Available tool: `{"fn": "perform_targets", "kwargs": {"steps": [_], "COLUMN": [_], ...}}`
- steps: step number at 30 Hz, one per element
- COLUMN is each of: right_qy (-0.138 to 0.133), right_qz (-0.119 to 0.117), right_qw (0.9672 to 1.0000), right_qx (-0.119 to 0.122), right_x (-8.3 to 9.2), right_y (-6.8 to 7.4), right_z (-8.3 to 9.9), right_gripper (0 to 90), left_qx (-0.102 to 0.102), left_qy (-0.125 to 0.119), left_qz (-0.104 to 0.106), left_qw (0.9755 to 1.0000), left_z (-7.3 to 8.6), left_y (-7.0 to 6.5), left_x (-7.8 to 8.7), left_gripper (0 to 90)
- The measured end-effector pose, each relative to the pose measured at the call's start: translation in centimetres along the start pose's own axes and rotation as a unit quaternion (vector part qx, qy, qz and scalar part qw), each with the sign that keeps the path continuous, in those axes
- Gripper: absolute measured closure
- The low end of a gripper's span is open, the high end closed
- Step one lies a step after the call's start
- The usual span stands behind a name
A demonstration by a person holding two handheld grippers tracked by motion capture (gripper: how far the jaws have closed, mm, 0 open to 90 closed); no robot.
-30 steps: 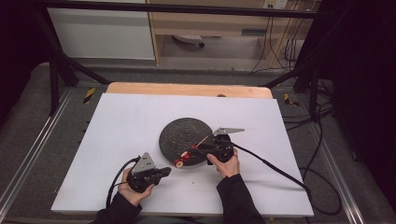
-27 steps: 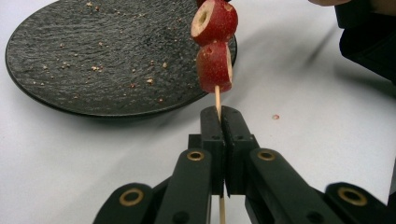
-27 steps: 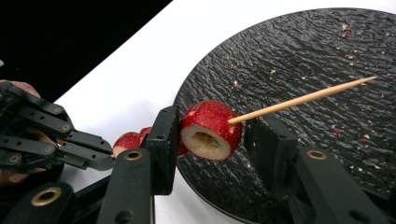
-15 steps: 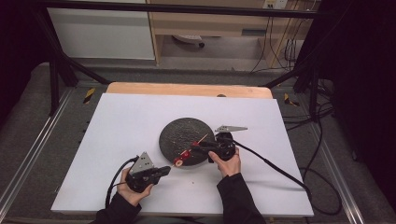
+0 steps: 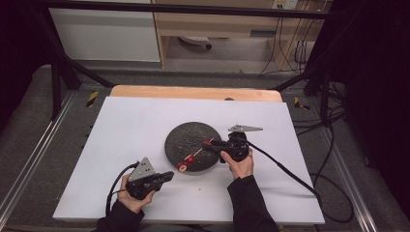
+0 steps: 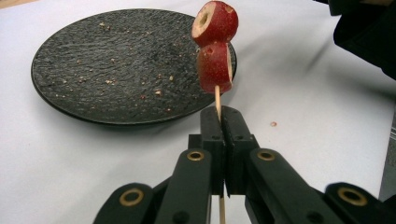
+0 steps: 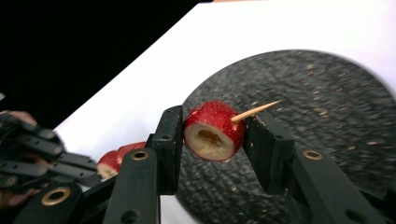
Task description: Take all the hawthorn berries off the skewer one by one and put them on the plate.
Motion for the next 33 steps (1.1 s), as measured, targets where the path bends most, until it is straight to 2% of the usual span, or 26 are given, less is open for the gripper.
{"fn": "perform_targets", "kwargs": {"steps": [9,13,18,22,28,30,33], "right_qy": [-0.016,-0.029,-0.029,-0.024,0.007,0.026,0.036], "right_qz": [0.026,0.042,0.060,0.065,0.060,0.061,0.062], "right_qw": [0.9995,0.9987,0.9978,0.9976,0.9982,0.9978,0.9974], "right_qx": [-0.006,-0.006,-0.002,-0.002,0.004,0.007,0.009], "right_x": [0.9,1.2,1.3,0.9,-1.5,-2.9,-3.6], "right_y": [-1.4,-2.6,-3.4,-3.7,-3.5,-3.5,-3.5], "right_z": [-1.8,-3.0,-3.4,-2.9,-0.7,0.7,1.5], "right_gripper": [59.4,59.3,59.3,59.3,59.2,59.2,59.2], "left_qx": [-0.002,0.002,0.013,0.026,0.035,0.036,0.038], "left_qy": [-0.003,0.001,-0.001,-0.006,-0.009,-0.009,-0.007], "left_qz": [-0.001,-0.004,-0.016,-0.030,-0.038,-0.039,-0.039], "left_qw": [1.0000,1.0000,0.9998,0.9992,0.9986,0.9985,0.9985], "left_z": [0.2,0.4,0.5,0.6,0.6,0.6,0.7], "left_y": [0.3,0.6,1.3,2.0,2.5,2.6,2.7], "left_x": [0.5,0.6,1.0,1.5,1.8,1.7,1.7], "left_gripper": [88.1,88.1,88.1,88.1,88.1,88.1,88.1]}}
Point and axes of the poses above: each handheld gripper's, and its own axes: x roughly backward along the jaws, z roughly out of its underside, y roughly to its left, the point moved 8 cm from there along -x, roughly forward along the jaws, and after that the axes turned 10 degrees about z, right-handed, at the moved point
